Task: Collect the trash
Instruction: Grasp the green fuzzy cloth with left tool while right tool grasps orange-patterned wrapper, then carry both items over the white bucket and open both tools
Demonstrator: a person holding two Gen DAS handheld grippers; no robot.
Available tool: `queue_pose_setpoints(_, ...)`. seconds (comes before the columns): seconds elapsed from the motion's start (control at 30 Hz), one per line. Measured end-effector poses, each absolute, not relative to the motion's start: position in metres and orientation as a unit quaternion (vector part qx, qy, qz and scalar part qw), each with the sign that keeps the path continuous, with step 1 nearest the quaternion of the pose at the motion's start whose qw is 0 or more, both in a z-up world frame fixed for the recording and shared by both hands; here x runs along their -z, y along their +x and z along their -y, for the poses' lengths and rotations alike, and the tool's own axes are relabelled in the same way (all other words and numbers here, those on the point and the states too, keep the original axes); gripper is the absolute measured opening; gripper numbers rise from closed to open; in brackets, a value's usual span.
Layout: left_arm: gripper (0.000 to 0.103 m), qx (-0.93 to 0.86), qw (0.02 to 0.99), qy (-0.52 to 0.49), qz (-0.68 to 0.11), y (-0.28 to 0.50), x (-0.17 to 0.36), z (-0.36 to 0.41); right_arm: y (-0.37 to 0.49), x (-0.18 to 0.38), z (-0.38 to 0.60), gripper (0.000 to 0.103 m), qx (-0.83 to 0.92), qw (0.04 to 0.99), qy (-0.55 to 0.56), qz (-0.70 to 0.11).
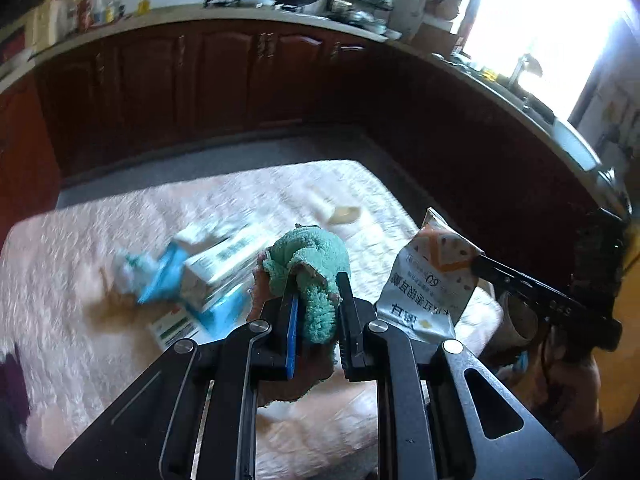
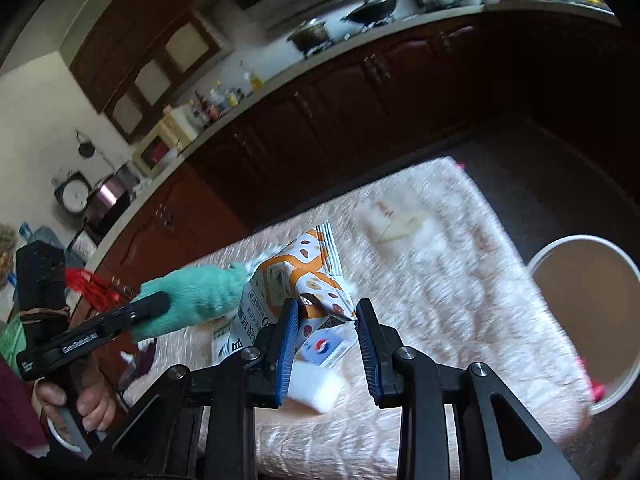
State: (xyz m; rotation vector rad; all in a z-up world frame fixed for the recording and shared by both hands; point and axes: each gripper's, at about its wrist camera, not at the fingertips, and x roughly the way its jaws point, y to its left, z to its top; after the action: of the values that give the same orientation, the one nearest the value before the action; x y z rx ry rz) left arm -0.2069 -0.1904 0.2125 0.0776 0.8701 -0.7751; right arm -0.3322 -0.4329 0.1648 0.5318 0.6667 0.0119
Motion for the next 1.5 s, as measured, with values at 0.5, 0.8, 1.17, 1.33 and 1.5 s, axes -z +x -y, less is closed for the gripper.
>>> queue_pose_setpoints(0.5,0.014,0.475,0.768,0.085,-0.421,-0.241,-0.198,0.372,-0.418,-0.181,0.561,0.028,0.207,0.898,0.264,-0.286)
queue_pose_setpoints(0.8,0.014,0.503,0.730,0.099,-0.452,-0.259,-0.157,0.458,-0.447,-0.139,0.634,0.028,0.321,0.846,0.277,-0.322)
queue_pose_setpoints(1.17,0.047,0.510,0.710,0.114,-0.472,-0.276,-0.130,0.500,-0.453,-0.078,0.640,0.052,0.336,0.801,0.312,-0.385)
queue_pose_setpoints(1.33,0.054,0.499,0.723,0.116,-0.463,-0.276,-0.139,0.485,-0.458,-0.082,0.635,0.057,0.332,0.803,0.315,-0.381)
queue_pose_setpoints(1.5,0.054,0.470,0.752,0.129,-0.444,-0.274,-0.149,0.455,-0.453,-0.095,0.621,0.064,0.325,0.817,0.299,-0.372)
